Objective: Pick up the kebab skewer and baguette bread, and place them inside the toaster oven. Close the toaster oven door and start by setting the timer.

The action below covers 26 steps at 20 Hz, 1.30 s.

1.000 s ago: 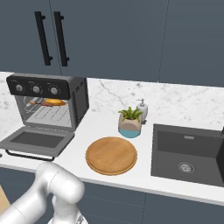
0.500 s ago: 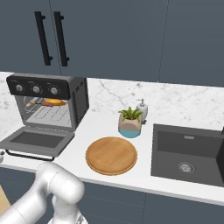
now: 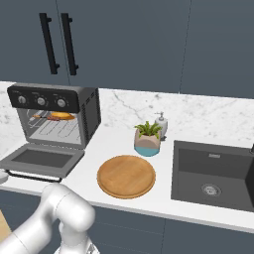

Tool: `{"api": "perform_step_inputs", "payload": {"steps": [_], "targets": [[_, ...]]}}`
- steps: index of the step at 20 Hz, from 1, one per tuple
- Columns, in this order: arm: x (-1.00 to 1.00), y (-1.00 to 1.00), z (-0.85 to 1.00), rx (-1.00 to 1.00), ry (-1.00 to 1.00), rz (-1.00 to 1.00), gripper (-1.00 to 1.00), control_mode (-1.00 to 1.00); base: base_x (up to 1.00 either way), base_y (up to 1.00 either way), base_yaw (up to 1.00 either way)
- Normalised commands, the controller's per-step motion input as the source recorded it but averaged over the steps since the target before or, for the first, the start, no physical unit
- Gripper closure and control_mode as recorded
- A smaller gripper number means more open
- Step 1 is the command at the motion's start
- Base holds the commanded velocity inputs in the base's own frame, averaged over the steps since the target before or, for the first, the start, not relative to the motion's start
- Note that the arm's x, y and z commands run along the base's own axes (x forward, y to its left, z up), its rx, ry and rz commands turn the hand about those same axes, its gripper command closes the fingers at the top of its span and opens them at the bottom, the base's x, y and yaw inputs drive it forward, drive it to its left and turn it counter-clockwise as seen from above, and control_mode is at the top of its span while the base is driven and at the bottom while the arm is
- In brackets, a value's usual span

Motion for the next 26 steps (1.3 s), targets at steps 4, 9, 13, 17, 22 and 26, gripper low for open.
{"api": "perform_step_inputs", "payload": {"steps": [4,9,13,17,22,26], "targets": [[0.05,-0.06,0.01,0.05,-0.01,0.00,-1.00,-1.00,0.00,0.00,0.00],[0.00,-0.18,0.05,0.01,-0.03,0.00,-1.00,-1.00,0.00,0.00,0.00],[0.00,-0.11,0.05,0.00,-0.05,0.00,-1.00,-1.00,0.00,0.00,0.00],[0.00,-0.03,0.07,0.00,-0.06,0.00,-1.00,-1.00,0.00,0.00,0.00],[0.00,0.00,0.15,0.00,-0.07,0.00,-1.00,-1.00,0.00,0.00,0.00],[0.00,0.00,0.22,0.00,-0.09,0.00,-1.00,-1.00,0.00,0.00,0.00]]}}
